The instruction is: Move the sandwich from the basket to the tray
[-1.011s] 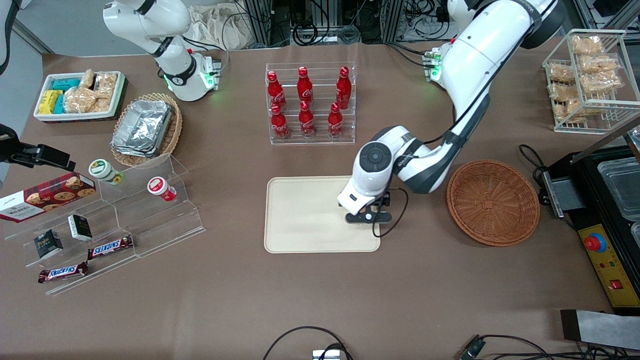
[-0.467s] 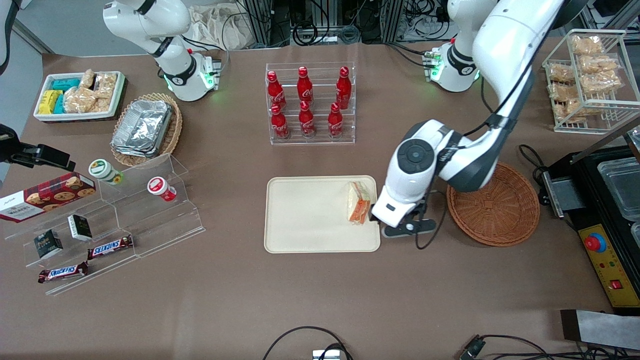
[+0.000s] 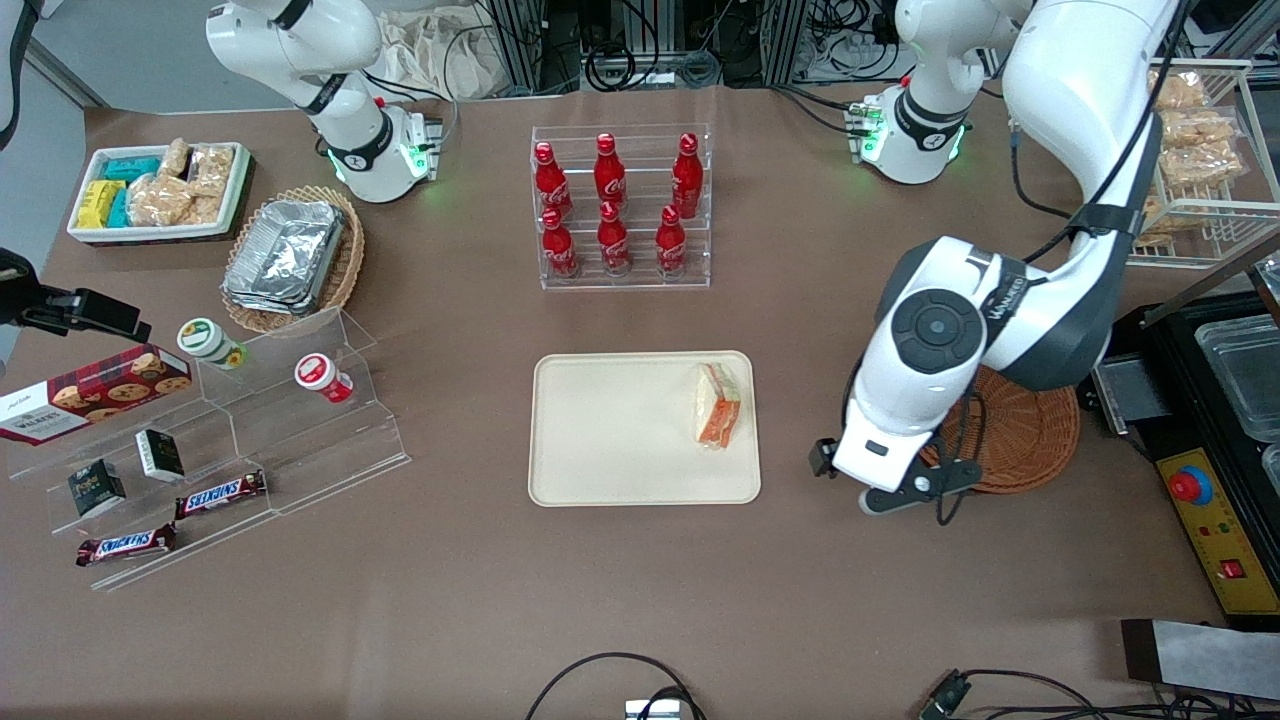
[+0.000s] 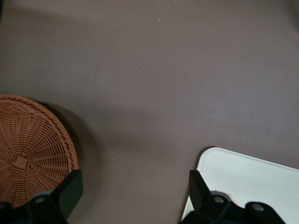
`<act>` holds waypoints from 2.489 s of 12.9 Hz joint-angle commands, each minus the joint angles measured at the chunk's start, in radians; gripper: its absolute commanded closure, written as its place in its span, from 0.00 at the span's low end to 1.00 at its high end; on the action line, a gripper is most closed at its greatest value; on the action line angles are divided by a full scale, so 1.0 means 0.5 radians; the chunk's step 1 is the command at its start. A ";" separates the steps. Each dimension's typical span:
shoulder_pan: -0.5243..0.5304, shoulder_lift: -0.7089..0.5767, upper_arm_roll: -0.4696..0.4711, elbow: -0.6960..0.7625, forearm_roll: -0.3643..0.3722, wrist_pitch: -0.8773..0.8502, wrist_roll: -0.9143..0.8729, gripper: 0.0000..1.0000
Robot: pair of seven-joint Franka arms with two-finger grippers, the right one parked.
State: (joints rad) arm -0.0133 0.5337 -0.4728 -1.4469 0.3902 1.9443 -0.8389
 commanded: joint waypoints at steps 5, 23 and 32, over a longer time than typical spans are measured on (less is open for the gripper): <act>0.158 -0.046 -0.015 0.019 -0.001 -0.087 0.156 0.00; 0.177 -0.785 0.807 -0.070 -0.627 -0.703 1.843 0.00; 0.165 -1.043 0.811 -0.082 -0.719 -0.900 1.798 0.00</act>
State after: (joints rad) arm 0.0790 0.0532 -0.0815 -1.4535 0.0500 1.5064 0.0723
